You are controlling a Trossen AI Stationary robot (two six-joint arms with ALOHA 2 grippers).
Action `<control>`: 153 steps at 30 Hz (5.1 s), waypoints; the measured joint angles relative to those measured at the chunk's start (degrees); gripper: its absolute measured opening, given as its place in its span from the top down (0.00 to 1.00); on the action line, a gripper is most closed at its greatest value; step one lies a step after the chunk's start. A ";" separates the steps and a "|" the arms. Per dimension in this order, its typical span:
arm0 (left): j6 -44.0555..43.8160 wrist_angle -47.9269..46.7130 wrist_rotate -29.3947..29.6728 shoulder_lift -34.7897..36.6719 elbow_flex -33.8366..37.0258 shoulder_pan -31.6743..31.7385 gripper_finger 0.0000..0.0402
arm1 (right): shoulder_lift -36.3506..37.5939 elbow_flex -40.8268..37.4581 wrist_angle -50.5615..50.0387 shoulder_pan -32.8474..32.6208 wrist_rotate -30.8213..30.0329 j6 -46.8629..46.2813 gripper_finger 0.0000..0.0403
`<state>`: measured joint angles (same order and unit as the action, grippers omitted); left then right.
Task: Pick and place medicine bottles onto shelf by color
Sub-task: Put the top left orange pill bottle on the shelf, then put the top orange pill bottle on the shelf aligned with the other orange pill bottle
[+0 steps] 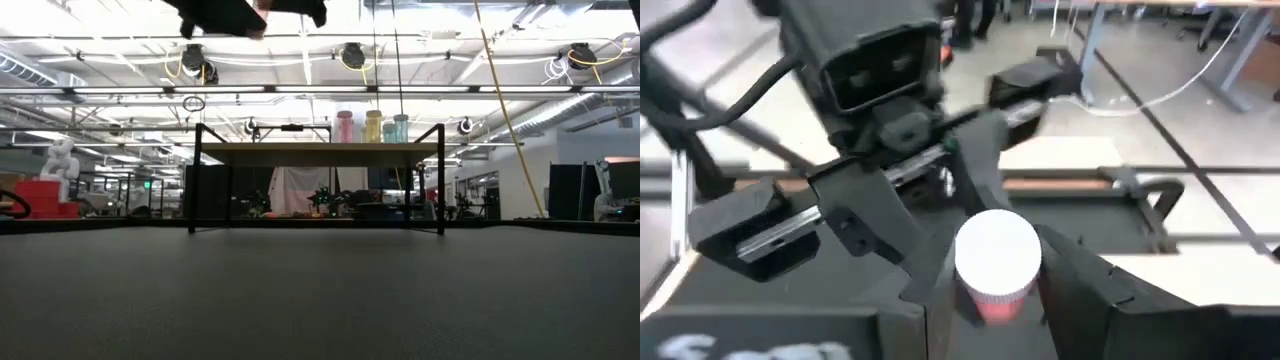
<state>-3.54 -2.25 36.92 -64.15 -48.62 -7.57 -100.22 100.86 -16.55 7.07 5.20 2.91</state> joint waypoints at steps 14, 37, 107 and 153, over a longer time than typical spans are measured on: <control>-6.22 -8.27 8.14 14.41 0.22 -0.99 0.38 | 0.34 2.65 7.37 8.24 8.73 -5.18 0.71; -12.84 -18.42 3.54 14.28 0.26 -0.36 0.17 | -20.40 27.37 -30.39 18.21 -3.87 0.95 0.70; -19.49 -20.27 1.63 14.28 0.24 0.52 0.17 | -17.51 21.98 -38.07 25.14 -3.61 3.66 0.57; 0.21 13.84 -34.30 -7.63 0.17 5.95 0.17 | 16.72 -3.75 -14.24 -6.25 -5.75 -10.56 0.62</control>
<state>-3.33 11.59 2.62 -71.78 -48.45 -1.62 -83.51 97.11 -30.79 0.82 -0.55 -7.65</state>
